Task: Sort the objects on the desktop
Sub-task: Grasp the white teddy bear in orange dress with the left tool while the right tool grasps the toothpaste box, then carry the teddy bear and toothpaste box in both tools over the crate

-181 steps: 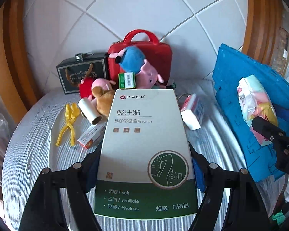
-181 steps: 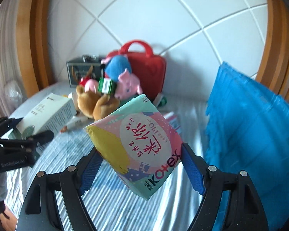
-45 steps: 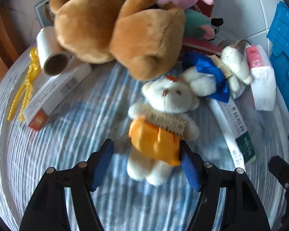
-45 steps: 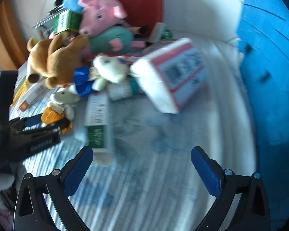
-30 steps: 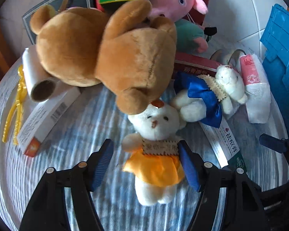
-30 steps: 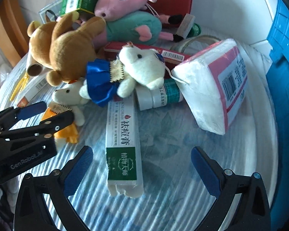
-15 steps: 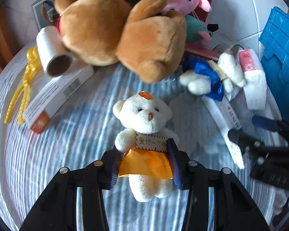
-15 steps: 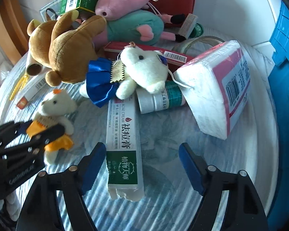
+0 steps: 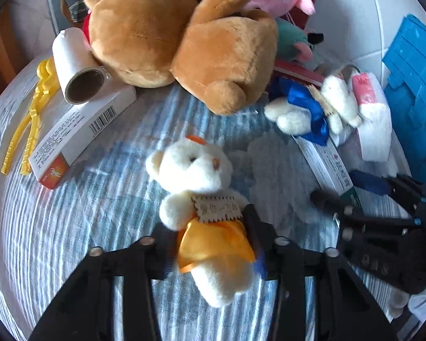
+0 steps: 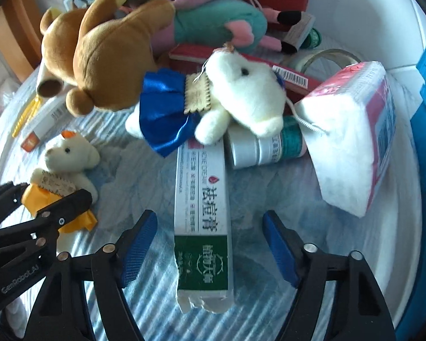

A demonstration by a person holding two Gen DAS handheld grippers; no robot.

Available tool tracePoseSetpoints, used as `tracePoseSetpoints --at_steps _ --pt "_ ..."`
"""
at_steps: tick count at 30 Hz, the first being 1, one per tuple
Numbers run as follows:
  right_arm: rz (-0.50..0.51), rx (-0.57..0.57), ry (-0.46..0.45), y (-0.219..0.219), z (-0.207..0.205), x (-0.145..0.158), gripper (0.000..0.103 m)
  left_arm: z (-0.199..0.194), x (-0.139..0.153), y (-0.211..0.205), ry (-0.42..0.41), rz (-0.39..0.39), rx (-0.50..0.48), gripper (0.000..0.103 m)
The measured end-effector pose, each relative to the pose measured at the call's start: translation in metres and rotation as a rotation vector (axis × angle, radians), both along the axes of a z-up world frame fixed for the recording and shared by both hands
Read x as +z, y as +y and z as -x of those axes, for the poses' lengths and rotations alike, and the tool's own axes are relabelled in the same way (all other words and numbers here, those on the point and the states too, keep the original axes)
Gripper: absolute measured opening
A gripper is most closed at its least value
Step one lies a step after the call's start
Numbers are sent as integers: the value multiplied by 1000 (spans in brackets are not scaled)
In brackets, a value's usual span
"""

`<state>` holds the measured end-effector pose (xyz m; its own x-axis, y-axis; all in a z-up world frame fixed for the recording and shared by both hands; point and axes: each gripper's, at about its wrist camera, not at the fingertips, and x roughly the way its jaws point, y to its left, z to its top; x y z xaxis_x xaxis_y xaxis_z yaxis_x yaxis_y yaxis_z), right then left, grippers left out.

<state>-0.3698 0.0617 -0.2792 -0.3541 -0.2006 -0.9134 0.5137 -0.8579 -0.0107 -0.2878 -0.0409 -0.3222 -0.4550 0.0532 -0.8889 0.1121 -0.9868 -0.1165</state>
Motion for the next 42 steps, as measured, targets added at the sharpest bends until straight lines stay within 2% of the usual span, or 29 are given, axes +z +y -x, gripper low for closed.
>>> tracePoseSetpoints --at_steps 1,2,9,11,13,14,15,16,17,21,29,34,42 --pt "12 5 -4 1 -1 3 35 -4 0 2 -3 -1 -4 36" --pt "16 5 -14 2 -2 5 33 -9 0 3 -5 -4 -3 36" --pt "42 13 -2 25 -34 35 32 -59 16 8 7 -23 10 35" --pt "54 15 6 33 -44 45 32 -52 41 3 24 -21 9 35" --pt "67 14 26 36 -70 54 32 -65 54 5 50 -16 9 35" --pt "75 15 36 42 -69 59 32 -61 63 -11 65 -14 7 35" --pt "82 15 49 46 -74 62 32 -67 72 -9 85 -8 1 35" --pt "87 17 66 48 -84 67 32 -39 72 -11 104 1 -4 35" --pt "93 19 85 54 -98 74 32 -50 79 -12 125 11 -10 35" --pt "127 36 188 55 -125 104 32 -64 122 -1 228 40 -29 35" --pt "215 17 434 99 -188 189 32 -102 187 30 421 92 -66 35" --pt "253 -36 577 127 -214 233 32 -114 228 57 506 103 -90 35" --pt "279 -171 787 196 -248 290 32 -124 288 127 665 75 -223 35"
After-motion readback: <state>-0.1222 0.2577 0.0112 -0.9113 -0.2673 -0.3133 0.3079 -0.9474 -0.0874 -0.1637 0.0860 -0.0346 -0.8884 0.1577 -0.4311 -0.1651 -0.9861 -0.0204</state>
